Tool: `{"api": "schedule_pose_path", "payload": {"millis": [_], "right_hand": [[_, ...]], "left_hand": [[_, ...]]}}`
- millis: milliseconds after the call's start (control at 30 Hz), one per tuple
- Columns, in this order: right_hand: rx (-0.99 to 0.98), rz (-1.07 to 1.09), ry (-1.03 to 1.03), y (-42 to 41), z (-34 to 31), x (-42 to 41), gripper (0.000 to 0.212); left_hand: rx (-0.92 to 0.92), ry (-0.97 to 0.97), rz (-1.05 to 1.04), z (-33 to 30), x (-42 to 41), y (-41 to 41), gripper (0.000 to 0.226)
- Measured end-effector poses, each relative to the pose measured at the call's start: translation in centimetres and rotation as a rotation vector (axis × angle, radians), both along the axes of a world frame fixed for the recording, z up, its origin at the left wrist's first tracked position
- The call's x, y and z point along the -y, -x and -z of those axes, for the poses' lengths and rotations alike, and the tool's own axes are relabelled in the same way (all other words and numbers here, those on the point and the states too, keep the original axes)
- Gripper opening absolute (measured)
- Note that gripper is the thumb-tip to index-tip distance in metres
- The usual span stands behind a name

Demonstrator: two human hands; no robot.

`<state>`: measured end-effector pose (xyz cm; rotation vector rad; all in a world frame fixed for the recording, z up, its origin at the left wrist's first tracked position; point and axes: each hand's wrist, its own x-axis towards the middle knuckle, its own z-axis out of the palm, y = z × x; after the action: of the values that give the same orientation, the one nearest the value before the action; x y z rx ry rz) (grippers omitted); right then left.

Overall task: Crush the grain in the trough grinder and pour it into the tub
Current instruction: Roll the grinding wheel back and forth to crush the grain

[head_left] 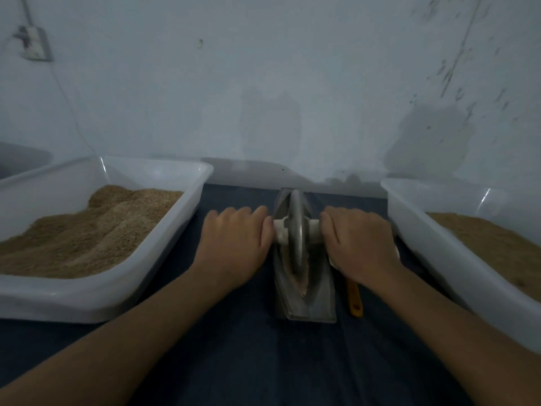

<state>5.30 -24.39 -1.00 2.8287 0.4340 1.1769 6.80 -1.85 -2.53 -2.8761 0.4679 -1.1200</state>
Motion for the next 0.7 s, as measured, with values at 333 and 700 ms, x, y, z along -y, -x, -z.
{"api": "schedule_pose_path", "payload": {"millis": [333, 700], "right_hand": [[0.011, 0.011, -0.062, 0.0, 0.2, -0.5, 0.041], [-0.246, 0.199, -0.094, -6.4, -1.6, -0.5, 0.05]], "left_hand": [[0.04, 0.024, 0.017, 0.3, -0.1, 0.2, 0.033], [-0.082, -0.122, -0.063, -0.9, 1.0, -6.3, 0.025]]}}
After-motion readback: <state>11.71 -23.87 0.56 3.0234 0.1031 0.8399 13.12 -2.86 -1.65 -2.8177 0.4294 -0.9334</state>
